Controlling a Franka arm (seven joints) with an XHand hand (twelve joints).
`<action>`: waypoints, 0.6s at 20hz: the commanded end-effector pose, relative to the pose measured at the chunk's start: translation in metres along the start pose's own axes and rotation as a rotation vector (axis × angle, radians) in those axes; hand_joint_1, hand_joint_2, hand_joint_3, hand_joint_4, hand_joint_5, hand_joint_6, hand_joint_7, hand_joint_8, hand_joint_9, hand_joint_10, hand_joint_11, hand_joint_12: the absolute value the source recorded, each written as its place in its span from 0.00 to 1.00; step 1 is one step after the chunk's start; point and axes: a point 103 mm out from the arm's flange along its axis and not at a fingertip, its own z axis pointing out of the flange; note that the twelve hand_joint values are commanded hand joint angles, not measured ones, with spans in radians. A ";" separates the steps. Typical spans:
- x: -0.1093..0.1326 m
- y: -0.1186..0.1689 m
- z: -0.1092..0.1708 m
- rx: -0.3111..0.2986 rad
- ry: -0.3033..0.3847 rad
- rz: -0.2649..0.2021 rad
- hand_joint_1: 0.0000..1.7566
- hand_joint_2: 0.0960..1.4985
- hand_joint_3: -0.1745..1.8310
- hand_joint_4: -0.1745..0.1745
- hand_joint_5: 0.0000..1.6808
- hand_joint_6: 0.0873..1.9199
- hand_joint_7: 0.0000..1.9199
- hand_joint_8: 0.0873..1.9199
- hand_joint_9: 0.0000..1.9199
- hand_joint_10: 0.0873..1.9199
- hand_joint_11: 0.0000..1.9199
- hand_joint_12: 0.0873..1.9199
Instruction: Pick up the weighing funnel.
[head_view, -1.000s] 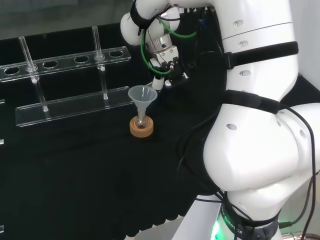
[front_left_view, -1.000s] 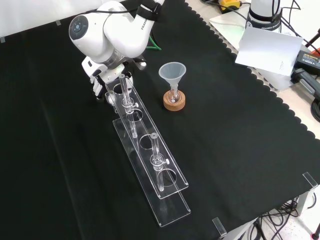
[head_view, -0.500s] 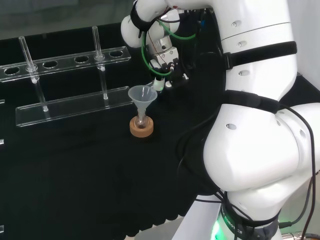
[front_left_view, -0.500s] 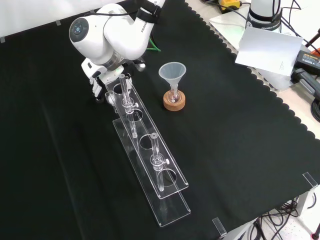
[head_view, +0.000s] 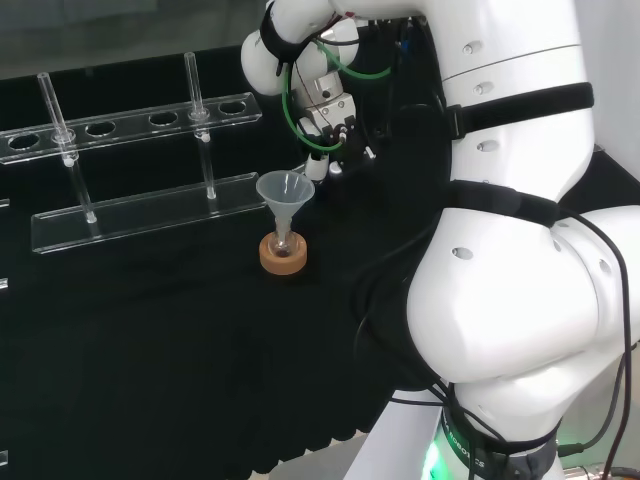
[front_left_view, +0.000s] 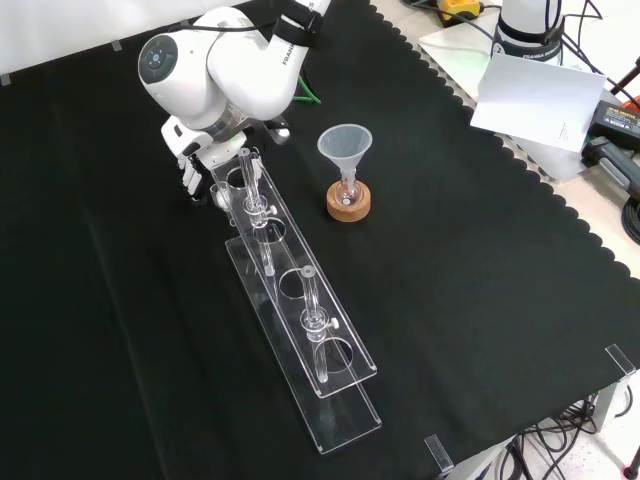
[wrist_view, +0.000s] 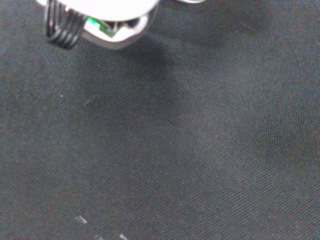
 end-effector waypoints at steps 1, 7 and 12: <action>-0.002 0.001 0.003 0.007 -0.012 0.012 0.61 0.49 0.33 0.96 0.67 0.39 0.32 0.33 0.48 0.19 0.39 0.56; -0.004 0.001 0.004 0.016 -0.027 0.024 0.63 0.43 0.40 0.98 0.71 0.39 0.34 0.32 0.50 0.17 0.41 0.54; -0.013 -0.005 -0.007 -0.007 -0.017 0.024 0.64 0.40 0.45 0.83 0.72 0.40 0.35 0.32 0.52 0.16 0.43 0.53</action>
